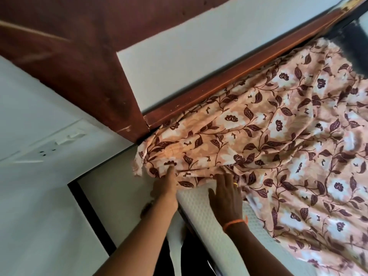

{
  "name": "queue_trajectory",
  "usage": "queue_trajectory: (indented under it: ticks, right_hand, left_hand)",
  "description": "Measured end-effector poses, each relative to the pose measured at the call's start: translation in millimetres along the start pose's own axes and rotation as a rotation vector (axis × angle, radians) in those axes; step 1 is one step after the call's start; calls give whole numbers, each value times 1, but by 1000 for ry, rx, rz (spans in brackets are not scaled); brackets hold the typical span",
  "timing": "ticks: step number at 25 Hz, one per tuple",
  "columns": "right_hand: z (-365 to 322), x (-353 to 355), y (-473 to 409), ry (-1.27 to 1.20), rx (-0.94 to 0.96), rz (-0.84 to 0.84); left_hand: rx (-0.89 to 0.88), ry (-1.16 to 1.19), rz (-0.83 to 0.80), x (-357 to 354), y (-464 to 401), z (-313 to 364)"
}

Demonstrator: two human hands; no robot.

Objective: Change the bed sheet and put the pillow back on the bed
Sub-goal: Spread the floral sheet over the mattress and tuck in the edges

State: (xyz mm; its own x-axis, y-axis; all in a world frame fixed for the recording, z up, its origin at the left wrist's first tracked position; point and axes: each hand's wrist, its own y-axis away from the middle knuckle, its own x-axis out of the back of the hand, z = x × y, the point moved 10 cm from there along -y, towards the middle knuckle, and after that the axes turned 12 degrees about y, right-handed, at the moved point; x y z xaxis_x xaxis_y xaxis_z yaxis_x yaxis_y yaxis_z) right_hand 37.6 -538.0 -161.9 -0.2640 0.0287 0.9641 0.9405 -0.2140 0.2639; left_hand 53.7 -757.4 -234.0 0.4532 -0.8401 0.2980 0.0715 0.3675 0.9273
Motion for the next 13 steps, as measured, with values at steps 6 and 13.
queue_trajectory:
  ticks: [6,13]
  right_hand:
    - [50,-20,0,12,-139,-63]
    - [88,-26,-15,-568,-423,-101]
  left_hand:
    - [32,200,129,-21,11,-34]
    - [112,128,-80,-58,45,-80]
